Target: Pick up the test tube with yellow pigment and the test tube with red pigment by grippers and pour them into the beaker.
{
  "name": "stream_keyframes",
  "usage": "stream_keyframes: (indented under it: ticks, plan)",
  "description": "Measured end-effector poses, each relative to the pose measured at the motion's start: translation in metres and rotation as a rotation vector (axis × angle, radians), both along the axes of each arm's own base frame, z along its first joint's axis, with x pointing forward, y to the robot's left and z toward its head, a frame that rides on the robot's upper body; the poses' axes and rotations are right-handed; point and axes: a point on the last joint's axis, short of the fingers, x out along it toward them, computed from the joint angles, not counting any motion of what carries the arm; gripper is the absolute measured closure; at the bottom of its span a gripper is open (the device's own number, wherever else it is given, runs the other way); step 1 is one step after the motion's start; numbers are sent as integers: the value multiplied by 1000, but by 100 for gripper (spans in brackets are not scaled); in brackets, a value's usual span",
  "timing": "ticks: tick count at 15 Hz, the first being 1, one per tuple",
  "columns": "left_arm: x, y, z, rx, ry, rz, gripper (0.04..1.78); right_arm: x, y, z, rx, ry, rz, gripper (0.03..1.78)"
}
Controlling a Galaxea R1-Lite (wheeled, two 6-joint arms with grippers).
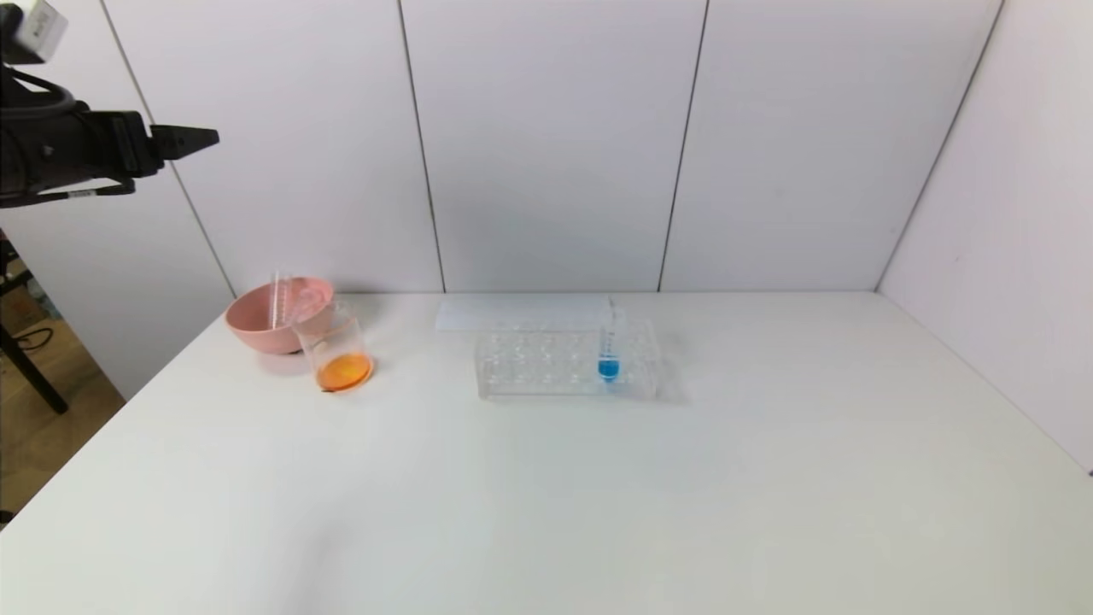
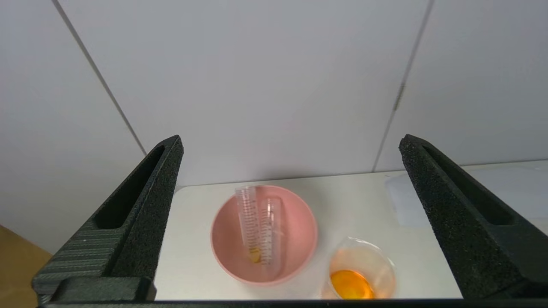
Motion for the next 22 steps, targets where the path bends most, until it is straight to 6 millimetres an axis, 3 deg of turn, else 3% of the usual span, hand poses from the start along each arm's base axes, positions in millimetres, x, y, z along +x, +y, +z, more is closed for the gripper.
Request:
stream_keyframes:
  ticks: [2, 6, 9, 12, 16, 18, 20, 22]
  plan:
    - [-52, -18, 20, 7, -28, -58, 6, 0, 0, 0, 0, 0, 0, 11]
    - [-167, -50, 40, 11, -62, -215, 6, 0, 0, 0, 0, 0, 0, 11]
    - [-246, -70, 39, -4, -84, -335, 6, 0, 0, 0, 0, 0, 0, 11]
    - [-311, -85, 31, 7, -138, -478, 6, 0, 0, 0, 0, 0, 0, 11]
    - [-382, -88, 9, 26, -220, -546, 6, 0, 0, 0, 0, 0, 0, 11]
    - [-408, -87, -6, 41, -260, -552, 6, 0, 0, 0, 0, 0, 0, 11]
    - [-424, -86, -24, 75, -303, -544, 6, 0, 0, 0, 0, 0, 0, 11]
    - [-424, -84, -49, 127, -319, -485, 6, 0, 0, 0, 0, 0, 0, 11]
